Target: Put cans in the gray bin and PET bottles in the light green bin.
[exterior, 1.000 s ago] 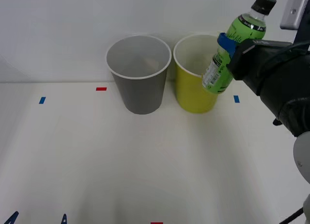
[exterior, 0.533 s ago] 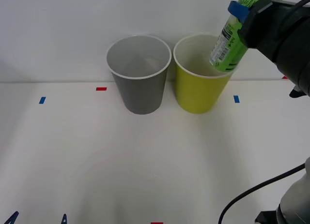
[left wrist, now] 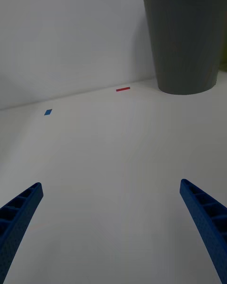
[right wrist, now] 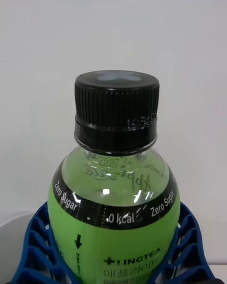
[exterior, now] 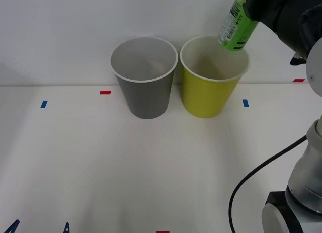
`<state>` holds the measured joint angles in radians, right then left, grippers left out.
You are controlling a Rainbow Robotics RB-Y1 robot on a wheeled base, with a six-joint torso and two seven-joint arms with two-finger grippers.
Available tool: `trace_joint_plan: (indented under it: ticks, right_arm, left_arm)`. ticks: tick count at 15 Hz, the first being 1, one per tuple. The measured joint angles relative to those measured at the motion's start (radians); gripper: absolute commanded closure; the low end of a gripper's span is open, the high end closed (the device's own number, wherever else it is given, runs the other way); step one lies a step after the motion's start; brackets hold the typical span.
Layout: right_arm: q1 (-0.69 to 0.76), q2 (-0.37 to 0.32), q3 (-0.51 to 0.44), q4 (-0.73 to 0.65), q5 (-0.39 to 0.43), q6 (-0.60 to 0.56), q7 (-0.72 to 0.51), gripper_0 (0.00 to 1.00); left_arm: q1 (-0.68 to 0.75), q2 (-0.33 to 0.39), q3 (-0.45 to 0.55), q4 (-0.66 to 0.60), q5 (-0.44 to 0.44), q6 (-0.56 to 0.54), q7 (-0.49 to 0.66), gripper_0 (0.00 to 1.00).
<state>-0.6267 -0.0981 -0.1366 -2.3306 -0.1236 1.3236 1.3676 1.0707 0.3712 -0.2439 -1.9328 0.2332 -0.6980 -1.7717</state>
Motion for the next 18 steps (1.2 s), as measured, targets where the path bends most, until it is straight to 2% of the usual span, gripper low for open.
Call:
trace_joint_plan:
  ticks: [5, 12, 18]
  right_arm:
    - [-0.037, -0.036, 0.010, 0.175, -0.005, -0.143, 0.012, 1.00]
    - [-0.036, -0.076, 0.034, 0.322, -0.008, -0.309, 0.016, 1.00]
    - [-0.029, -0.086, 0.051, 0.368, 0.012, -0.354, 0.026, 1.00]
  left_arm:
    - [0.000, 0.000, 0.000, 0.000, 0.000, 0.000, 0.000, 0.00]
    - [0.000, 0.000, 0.000, 0.000, 0.000, 0.000, 0.000, 0.00]
    - [0.000, 0.000, 0.000, 0.000, 0.000, 0.000, 0.000, 0.00]
